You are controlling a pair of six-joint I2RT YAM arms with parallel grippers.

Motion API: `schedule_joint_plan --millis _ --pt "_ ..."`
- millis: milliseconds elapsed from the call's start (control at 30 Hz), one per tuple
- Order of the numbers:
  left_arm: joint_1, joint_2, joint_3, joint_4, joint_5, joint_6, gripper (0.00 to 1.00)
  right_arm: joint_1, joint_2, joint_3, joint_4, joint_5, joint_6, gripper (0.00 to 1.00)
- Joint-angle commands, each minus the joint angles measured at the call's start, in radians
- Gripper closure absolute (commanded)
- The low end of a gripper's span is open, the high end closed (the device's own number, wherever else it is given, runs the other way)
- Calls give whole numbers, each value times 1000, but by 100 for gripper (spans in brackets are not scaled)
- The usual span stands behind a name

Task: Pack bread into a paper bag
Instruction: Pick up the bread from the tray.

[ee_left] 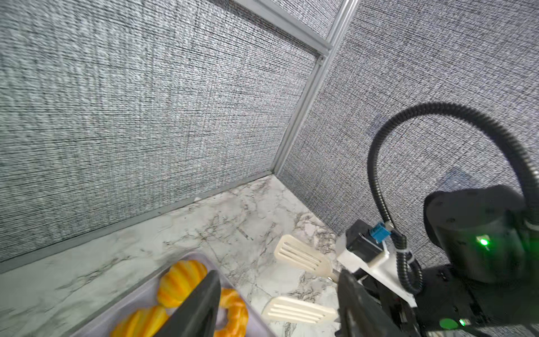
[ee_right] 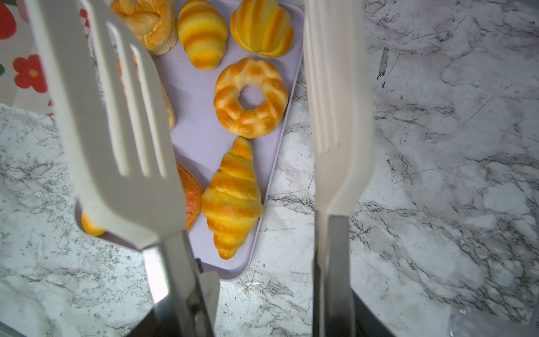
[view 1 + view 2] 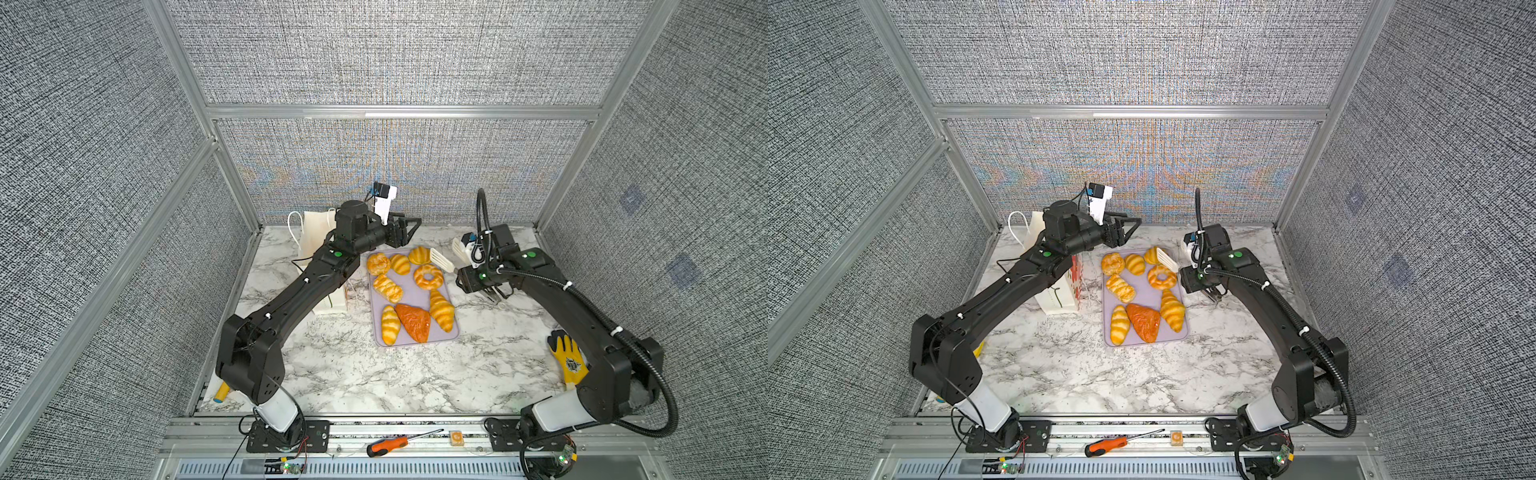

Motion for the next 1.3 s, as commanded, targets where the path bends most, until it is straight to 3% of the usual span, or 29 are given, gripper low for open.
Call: schedule_joint_plan --millis 0,233,500,867,1067,1267 --pt "1 -45 -2 -91 -125 84 30 47 -11 -5 -52 124 13 38" --pt "2 -186 -84 -165 -296 142 19 159 -11 -16 -138 246 77 38" --pt "35 -382 -177 -244 -463 175 8 255 -40 -73 -200 300 200 35" --pt "115 -629 -287 -390 -658 167 2 329 -30 -140 -290 324 366 35" --pt "149 -690 -303 -471 -746 158 2 355 -7 -149 -313 317 411 35" --pt "187 -712 -322 -510 -753 148 2 360 24 -163 -331 313 433 35"
